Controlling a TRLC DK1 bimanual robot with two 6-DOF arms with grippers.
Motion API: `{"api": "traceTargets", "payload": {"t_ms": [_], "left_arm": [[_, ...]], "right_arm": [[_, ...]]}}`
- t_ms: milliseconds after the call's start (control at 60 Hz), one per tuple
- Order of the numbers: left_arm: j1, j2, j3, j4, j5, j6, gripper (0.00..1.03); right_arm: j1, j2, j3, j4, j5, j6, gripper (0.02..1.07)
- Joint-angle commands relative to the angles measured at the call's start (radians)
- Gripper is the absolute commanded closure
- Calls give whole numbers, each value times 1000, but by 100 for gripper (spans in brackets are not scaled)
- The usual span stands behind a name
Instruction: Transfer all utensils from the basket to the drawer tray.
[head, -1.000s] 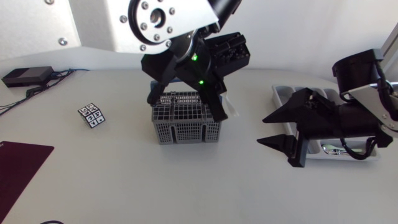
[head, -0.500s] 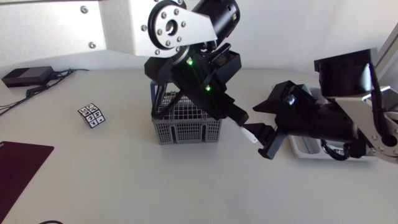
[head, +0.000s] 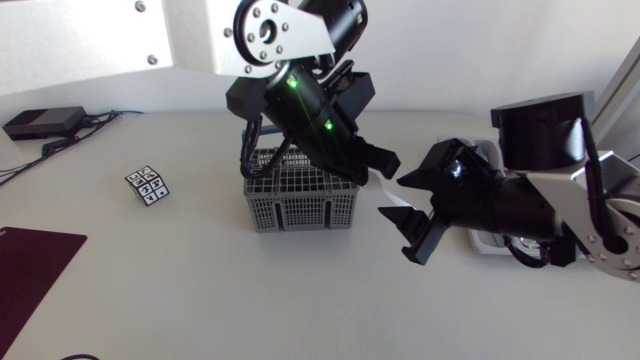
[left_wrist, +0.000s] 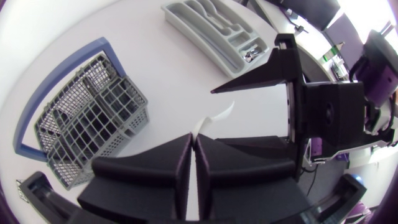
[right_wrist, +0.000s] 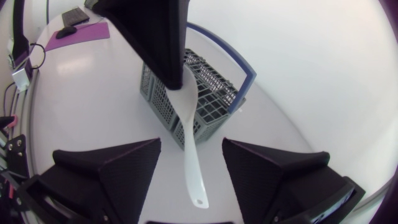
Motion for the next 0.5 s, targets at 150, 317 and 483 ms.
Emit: {"api": "traceTargets", "payload": {"t_ms": [150,317,483], "left_arm": [[-2,36,29,-25,46,-36,100],[6,38,26,-27,52,-36,100],[18,41,15,-27,52,-36,100]], "right_arm": [[77,61,-57,96,143,-19,38],[82,53,-83,172,164,-27,63],[99,37,-98,199,170,-44,82]]}}
